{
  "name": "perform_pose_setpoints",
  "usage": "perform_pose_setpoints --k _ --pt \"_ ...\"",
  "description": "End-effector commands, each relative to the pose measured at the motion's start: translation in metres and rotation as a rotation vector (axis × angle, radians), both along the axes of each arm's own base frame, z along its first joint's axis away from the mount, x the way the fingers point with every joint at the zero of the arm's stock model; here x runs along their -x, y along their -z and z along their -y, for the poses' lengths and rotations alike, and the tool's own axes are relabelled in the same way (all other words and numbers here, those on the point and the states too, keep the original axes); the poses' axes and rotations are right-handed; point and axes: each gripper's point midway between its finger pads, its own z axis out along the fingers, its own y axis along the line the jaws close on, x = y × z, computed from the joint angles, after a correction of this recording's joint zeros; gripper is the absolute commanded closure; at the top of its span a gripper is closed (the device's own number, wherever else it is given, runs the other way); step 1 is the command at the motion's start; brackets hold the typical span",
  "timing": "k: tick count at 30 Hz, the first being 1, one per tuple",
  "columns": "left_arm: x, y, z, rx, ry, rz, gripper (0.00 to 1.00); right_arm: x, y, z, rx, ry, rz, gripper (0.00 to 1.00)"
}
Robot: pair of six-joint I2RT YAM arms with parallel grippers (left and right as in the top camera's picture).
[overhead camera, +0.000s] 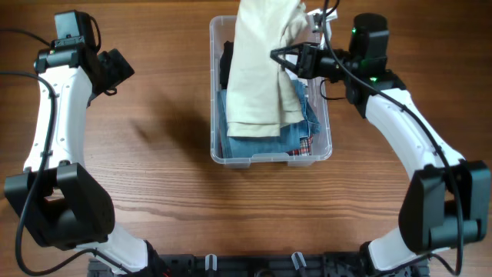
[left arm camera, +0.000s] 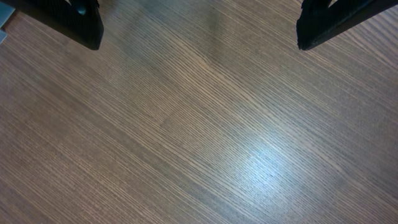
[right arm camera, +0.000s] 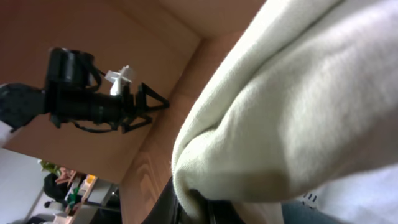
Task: Pack container
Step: 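Carry the cream sweater over the container and lower it in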
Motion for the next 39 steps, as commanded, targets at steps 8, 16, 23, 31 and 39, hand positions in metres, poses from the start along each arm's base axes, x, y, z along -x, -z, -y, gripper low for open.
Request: perform_pose_setpoints --k 8,16,23,31,39 --pt "0.002 0.004 -0.002 0.012 -0.022 -0.007 0.0 0.006 0.01 -0.018 0.002 -0.096 0.01 0.96" --pt "0.002 0.004 -0.002 0.012 -0.022 -0.007 0.0 0.019 -0.004 -0.024 -0.064 -0.172 -0.027 0.96" --pt "0.002 0.004 -0.002 0.012 -0.022 -0.007 0.0 0.026 -0.053 -0.029 -0.141 -0.258 -0.012 0.96" --pt "0.002 0.004 -0.002 0.012 -0.022 -0.007 0.0 0.033 -0.097 -0.026 -0.16 -0.241 0.042 0.96" --pt "0.002 0.004 -0.002 0.012 -0.022 -0.007 0.0 0.021 -0.066 -0.018 -0.06 -0.103 -0.04 0.96"
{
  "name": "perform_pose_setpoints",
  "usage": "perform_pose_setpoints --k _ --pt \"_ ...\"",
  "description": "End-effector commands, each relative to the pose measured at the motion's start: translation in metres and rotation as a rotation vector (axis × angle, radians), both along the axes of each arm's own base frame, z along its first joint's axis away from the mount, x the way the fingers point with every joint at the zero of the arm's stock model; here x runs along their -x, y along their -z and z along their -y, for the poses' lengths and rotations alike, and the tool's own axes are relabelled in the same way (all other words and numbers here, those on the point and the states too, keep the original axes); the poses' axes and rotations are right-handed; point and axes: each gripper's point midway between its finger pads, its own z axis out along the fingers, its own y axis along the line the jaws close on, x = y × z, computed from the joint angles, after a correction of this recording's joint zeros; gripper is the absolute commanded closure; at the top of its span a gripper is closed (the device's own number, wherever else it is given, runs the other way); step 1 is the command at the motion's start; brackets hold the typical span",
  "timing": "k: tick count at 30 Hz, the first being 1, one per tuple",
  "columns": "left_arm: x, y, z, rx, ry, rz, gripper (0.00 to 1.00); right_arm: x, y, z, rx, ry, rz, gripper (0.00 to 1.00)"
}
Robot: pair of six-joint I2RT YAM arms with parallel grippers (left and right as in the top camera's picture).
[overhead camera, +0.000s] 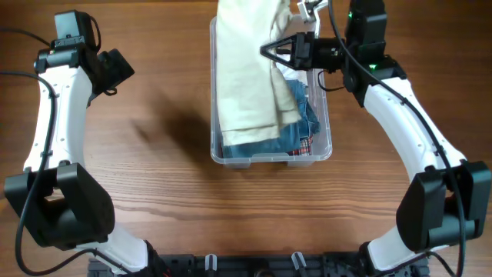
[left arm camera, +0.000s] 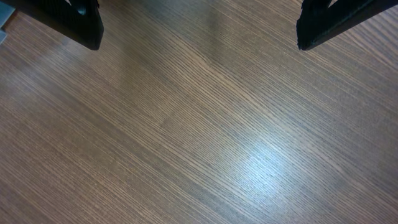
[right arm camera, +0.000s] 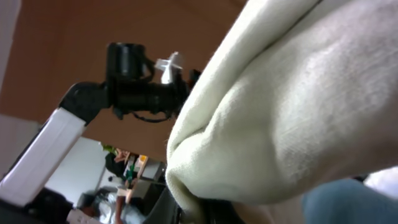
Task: Pack container
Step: 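Carry the cream sweater over the container and lower it in, then release the sweater and press it flat with the right gripper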
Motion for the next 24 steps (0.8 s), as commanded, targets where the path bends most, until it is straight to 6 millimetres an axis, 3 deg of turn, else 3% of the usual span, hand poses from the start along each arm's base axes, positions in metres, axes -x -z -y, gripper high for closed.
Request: perform_pose_setpoints --k 1,3,14,24 --pt "0.002 0.004 -0.002 0.013 -0.021 -0.007 0.0 0.0 -0.018 0.005 0.057 0.048 0.098 0.95" --pt "0.002 0.004 -0.002 0.013 -0.021 -0.007 0.0 -0.002 -0.005 0.007 0.101 0.08 0.061 0.96" --pt "0.001 0.004 -0.002 0.012 -0.021 -0.003 0.0 -0.002 0.022 0.015 0.197 0.118 0.017 0.96" --pt "0.001 0.004 -0.002 0.012 -0.021 -0.004 0.0 0.001 0.027 0.008 0.22 0.071 0.084 0.96"
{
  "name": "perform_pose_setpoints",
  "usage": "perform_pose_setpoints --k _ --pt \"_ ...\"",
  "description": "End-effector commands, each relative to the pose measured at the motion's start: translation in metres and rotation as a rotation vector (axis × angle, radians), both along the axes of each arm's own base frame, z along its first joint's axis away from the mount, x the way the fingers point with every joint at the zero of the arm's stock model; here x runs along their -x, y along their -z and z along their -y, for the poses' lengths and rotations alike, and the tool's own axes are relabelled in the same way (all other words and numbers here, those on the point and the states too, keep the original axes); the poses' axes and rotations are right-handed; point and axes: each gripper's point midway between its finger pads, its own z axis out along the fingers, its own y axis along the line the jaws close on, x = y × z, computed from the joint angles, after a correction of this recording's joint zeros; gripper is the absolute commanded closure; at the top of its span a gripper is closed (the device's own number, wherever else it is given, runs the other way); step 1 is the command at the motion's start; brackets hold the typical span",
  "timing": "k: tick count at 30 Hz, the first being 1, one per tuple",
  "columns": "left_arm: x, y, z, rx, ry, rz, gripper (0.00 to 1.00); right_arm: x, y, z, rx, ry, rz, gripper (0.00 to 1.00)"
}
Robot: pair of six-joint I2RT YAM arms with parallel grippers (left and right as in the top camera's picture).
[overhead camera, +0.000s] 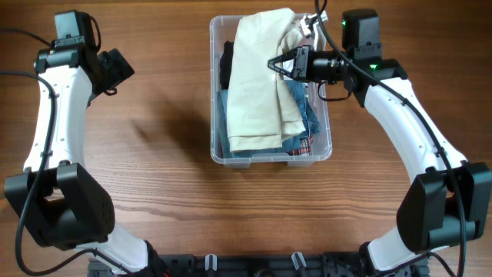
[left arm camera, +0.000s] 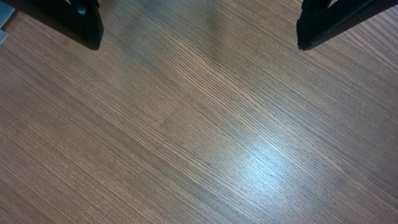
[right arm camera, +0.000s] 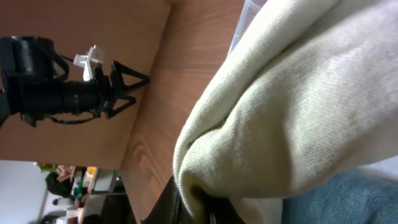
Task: Pack container
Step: 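Release the sweater and press it flat with the right gripper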
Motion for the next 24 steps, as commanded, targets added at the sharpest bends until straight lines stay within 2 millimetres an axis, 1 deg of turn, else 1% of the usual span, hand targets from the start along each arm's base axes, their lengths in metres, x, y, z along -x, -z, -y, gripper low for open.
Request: perform_pose_setpoints --k 1,7,12,15,19,22,23,24 --pt "0.001 0.004 -0.002 0.012 -0.022 -0.003 0.0 0.007 -0.027 -0.012 -0.007 -0.071 0.12 0.96" --pt "0.001 0.004 -0.002 0.012 -0.022 -0.004 0.0 0.018 -0.024 -0.026 0.001 -0.154 0.174 0.96" --pt "0.001 0.004 -0.002 0.012 -0.022 -0.003 0.0 0.016 -0.012 -0.026 0.015 -0.158 0.154 0.96" --pt "0.001 0.004 -0.002 0.012 -0.022 -0.004 0.0 0.006 -0.001 -0.021 0.063 -0.113 0.155 0.96" --pt "0.001 0.004 -0.002 0.012 -0.022 -0.003 0.0 -0.011 0.015 -0.006 0.183 -0.005 0.16 0.96" --pt "0.001 0.004 -0.002 0.012 -0.022 -0.004 0.0 -0.017 0.023 0.003 0.246 0.033 0.168 0.95" --pt "0.001 0.004 -0.002 0.012 -0.022 -0.004 0.0 -0.021 0.028 0.009 0.281 0.061 0.16 0.78" --pt "0.001 0.004 -0.002 0.012 -0.022 -0.004 0.0 -0.023 0.033 0.013 0.314 0.085 0.155 0.63"
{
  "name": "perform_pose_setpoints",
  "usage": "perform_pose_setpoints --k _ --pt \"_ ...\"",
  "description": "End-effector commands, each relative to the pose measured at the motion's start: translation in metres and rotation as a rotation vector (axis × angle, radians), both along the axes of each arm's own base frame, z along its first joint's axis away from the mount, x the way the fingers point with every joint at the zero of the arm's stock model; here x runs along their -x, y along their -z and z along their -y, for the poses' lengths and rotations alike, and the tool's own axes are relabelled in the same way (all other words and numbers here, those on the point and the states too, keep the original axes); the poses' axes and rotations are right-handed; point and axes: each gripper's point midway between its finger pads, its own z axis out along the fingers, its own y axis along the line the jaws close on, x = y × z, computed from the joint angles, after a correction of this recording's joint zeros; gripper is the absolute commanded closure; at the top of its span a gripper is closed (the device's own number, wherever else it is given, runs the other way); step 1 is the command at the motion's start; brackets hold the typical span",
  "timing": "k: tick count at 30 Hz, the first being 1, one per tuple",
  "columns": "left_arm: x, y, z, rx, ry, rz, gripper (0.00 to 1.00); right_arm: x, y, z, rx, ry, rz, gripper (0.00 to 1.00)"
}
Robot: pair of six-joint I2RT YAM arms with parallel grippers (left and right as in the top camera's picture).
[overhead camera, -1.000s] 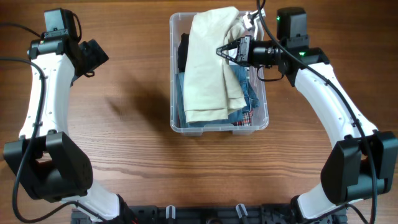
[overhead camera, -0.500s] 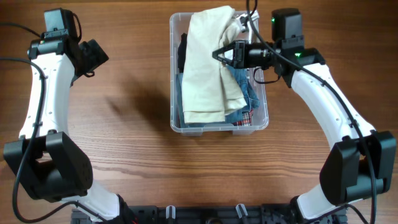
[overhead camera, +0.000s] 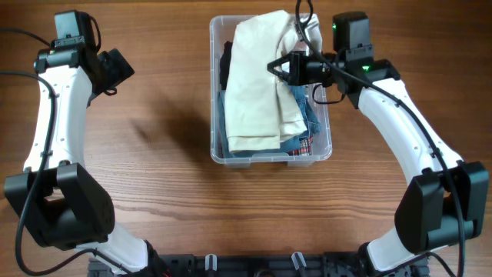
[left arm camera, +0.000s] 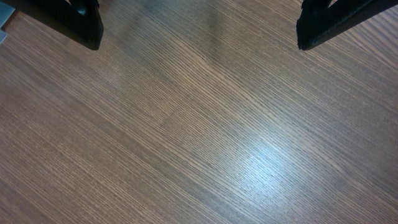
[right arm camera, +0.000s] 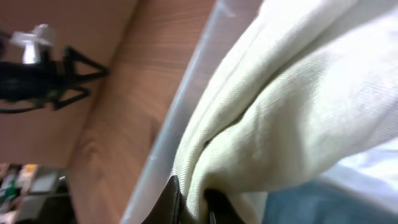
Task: Pack container
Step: 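Release the sweater and press it flat with the right gripper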
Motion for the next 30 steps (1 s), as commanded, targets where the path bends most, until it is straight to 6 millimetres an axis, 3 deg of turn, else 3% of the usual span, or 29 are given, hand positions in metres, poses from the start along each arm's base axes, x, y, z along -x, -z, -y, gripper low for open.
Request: perform_pose_setpoints --k 1,3,5,15,20,24,27,28,30 --pt "0.001 0.004 -0.002 0.012 -0.022 -0.003 0.0 -0.017 0.013 0.014 0.139 0.087 0.04 0.53" --pt "0.001 0.004 -0.002 0.012 -0.022 -0.004 0.0 -0.021 0.02 0.025 0.199 0.138 0.034 0.39" --pt "0.001 0.004 -0.002 0.012 -0.022 -0.003 0.0 -0.026 0.028 0.04 0.274 0.203 0.033 0.33" --pt "0.001 0.004 -0.002 0.012 -0.022 -0.004 0.0 -0.042 0.038 0.082 0.51 0.329 0.106 0.28" --pt "0.001 0.004 -0.002 0.012 -0.022 -0.004 0.0 -0.047 0.007 0.09 0.528 0.381 0.161 0.3" --pt "0.001 0.004 -0.002 0.012 -0.022 -0.004 0.0 -0.046 -0.024 0.096 0.536 0.408 0.189 0.41" --pt "0.001 0.004 -0.002 0.011 -0.022 -0.004 0.0 -0.04 -0.023 0.093 0.538 0.39 0.168 0.56" --pt "0.001 0.004 -0.002 0.012 -0.022 -0.004 0.0 -0.036 -0.021 0.088 0.529 0.369 0.157 0.66" --pt "0.001 0.004 -0.002 0.012 -0.022 -0.004 0.0 -0.03 -0.019 0.075 0.514 0.328 0.148 0.96"
